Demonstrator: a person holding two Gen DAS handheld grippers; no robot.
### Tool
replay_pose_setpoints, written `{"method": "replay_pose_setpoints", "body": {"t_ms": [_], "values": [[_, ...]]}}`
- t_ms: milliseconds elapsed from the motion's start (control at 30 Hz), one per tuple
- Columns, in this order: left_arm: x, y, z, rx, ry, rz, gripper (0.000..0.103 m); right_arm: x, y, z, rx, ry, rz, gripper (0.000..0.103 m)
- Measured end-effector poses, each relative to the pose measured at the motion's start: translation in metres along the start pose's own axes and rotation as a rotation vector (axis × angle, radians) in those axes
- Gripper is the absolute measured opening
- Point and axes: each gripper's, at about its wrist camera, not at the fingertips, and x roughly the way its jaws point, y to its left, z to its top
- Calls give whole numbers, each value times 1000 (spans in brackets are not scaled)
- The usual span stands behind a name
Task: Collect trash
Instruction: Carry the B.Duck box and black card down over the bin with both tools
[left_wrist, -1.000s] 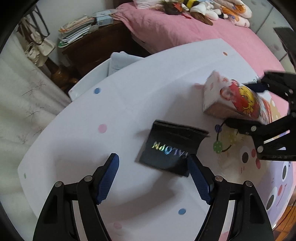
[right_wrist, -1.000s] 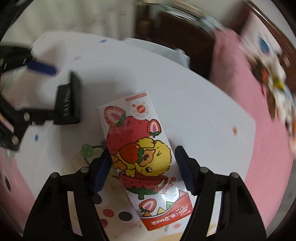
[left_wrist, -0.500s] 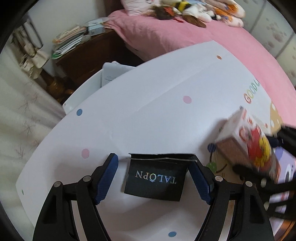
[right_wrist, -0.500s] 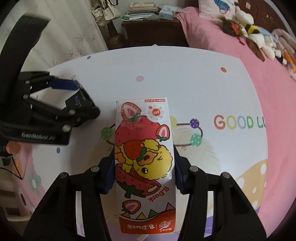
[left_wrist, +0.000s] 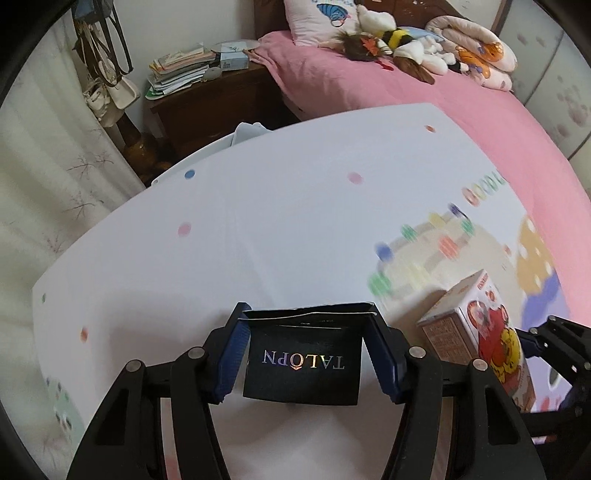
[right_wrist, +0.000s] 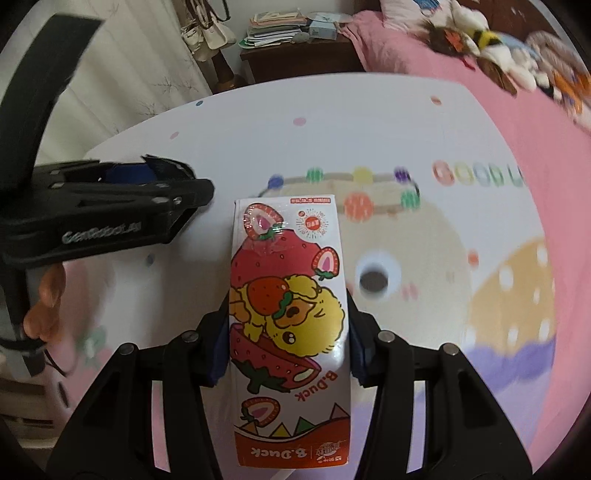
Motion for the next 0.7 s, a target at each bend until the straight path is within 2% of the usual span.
{"method": "replay_pose_setpoints", "body": {"t_ms": [167, 333, 533, 700], "values": [[-51, -29, -55, -1, -6, 3, 60, -37, -2, -49, 53, -5, 46, 48], [-108, -69, -115, -12, -58, 19, 60, -86, -1, -109, 70, -23, 94, 48], [-171, -124, -208, -68, -108, 32, 60, -153, 1, -198, 44, -69, 145, 48], [-208, -172, -291, -128, -141, 49, 60, -201, -18, -268, 68, -97, 193, 48]]}}
